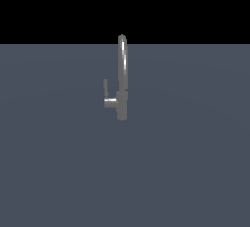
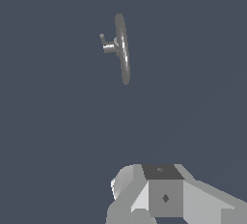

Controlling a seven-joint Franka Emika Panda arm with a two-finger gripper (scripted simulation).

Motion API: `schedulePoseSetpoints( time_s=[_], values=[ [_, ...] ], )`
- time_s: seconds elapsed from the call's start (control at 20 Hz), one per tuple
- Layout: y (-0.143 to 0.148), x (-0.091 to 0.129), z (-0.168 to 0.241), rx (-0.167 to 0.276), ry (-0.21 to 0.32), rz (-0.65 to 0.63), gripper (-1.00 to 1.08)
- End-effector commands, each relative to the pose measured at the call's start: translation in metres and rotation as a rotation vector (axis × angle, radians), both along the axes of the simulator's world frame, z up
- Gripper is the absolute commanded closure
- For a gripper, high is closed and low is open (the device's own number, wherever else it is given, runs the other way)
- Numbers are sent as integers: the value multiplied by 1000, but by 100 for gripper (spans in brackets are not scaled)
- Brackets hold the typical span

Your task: Turn on the faucet by rotating a designated handle.

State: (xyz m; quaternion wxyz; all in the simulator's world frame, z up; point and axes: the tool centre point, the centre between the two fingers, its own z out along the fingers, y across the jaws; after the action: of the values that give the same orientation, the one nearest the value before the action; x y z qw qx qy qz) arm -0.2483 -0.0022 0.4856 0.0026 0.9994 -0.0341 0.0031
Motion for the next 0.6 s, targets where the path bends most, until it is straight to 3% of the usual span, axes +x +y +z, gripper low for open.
schedulePoseSetpoints(
  time_s=[0.0, 0.55],
  values=[
    [0, 0, 0, 0, 0, 0, 108],
    [-10, 0, 1, 40, 1, -4, 108]
  ],
)
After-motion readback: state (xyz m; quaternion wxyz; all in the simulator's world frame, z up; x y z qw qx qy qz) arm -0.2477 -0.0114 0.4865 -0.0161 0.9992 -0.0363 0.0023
